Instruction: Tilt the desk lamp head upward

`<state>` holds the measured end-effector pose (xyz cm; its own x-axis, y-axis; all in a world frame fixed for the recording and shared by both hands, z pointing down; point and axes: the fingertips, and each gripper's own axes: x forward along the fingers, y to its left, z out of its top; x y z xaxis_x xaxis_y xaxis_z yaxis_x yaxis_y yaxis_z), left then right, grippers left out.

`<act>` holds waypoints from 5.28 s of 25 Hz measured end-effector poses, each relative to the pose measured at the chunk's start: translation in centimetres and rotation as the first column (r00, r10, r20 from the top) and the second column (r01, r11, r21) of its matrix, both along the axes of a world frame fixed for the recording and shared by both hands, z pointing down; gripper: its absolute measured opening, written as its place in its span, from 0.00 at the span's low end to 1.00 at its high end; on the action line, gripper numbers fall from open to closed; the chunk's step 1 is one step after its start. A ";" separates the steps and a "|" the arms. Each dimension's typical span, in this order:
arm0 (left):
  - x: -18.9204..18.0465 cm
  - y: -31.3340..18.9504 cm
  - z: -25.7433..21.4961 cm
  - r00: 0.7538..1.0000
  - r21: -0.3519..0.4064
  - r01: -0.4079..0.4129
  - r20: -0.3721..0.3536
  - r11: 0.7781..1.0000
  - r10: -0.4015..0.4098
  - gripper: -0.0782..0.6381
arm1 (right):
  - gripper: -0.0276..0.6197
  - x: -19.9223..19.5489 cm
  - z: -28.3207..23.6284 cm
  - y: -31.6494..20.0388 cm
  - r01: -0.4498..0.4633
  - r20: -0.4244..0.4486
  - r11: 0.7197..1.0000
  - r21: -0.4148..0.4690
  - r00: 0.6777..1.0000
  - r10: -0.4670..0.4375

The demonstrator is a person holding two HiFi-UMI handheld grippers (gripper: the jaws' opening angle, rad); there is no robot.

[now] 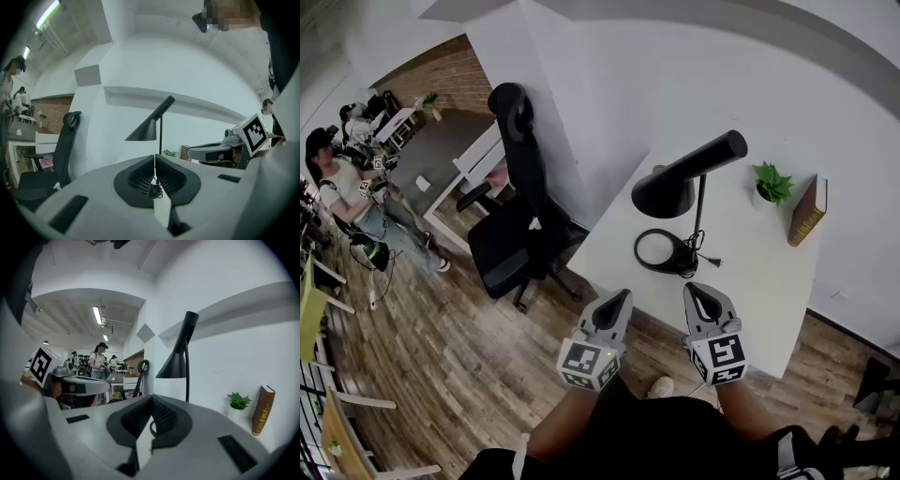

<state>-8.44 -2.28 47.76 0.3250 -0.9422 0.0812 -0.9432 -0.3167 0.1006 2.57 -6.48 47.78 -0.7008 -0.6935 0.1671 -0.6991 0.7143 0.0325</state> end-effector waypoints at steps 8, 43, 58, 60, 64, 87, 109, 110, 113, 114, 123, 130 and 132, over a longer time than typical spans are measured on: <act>0.8 0.6 0.1 1.000 -0.007 -0.005 -0.012 1.000 0.005 0.12 | 0.04 0.7 -0.3 0.1 -0.028 0.011 1.000 0.006 1.000 0.028; -3.0 -12.3 -1.1 0.773 -0.054 -0.274 -0.607 0.960 0.186 0.14 | 0.05 0.5 -0.4 -11.1 -0.203 -0.073 0.977 -0.057 0.977 0.199; -5.7 -19.8 0.6 0.184 -0.016 -0.388 -0.981 0.922 0.061 0.36 | 0.17 -0.2 0.0 -16.5 -0.296 -0.081 0.952 -0.081 0.954 0.290; -5.9 -20.4 0.6 0.155 -0.009 -0.400 -0.986 0.916 0.057 0.36 | 0.17 -0.4 0.1 -16.9 -0.304 -0.083 0.950 -0.079 0.951 0.297; -5.3 -21.6 0.1 0.101 0.014 -0.435 -0.993 0.900 0.064 0.36 | 0.17 -0.6 0.6 -17.4 -0.315 -0.091 0.945 -0.090 0.947 0.307; -4.3 -23.6 -0.9 -0.042 0.095 -0.505 -0.995 0.858 0.086 0.21 | 0.09 -0.4 0.1 -18.3 -0.391 -0.119 0.919 -0.049 0.916 0.383; -9.8 -25.7 -10.6 0.470 0.162 -0.392 -0.811 0.906 0.349 0.22 | 0.09 -0.2 0.3 -18.3 -0.398 -0.064 0.917 -0.034 0.916 0.395; -10.0 -25.8 -11.3 0.494 0.172 -0.386 -0.791 0.906 0.361 0.22 | 0.09 -0.3 0.2 -18.3 -0.396 -0.064 0.917 -0.033 0.917 0.394; -10.9 -26.0 -13.1 0.587 0.192 -0.357 -0.715 0.914 0.380 0.22 | 0.09 -0.4 0.3 -18.3 -0.389 -0.077 0.921 -0.031 0.919 0.386; -11.0 -26.1 -13.6 0.613 0.200 -0.348 -0.690 0.916 0.384 0.22 | 0.09 -0.4 0.3 -18.3 -0.386 -0.081 0.922 -0.032 0.920 0.383; -10.8 -26.1 -19.2 0.758 0.314 -0.318 -0.481 0.894 0.439 0.22 | 0.09 -0.4 0.1 -18.4 -0.384 -0.080 0.923 -0.035 0.921 0.381; -9.7 -25.8 -23.2 0.854 0.371 -0.269 -0.335 0.889 0.398 0.22 | 0.09 -0.2 0.3 -18.5 -0.385 -0.081 0.922 -0.034 0.921 0.382; -9.2 -25.5 -24.4 0.871 0.397 -0.269 -0.289 0.877 0.398 0.22 | 0.09 -0.1 0.2 -18.4 -0.389 -0.078 0.921 -0.032 0.919 0.385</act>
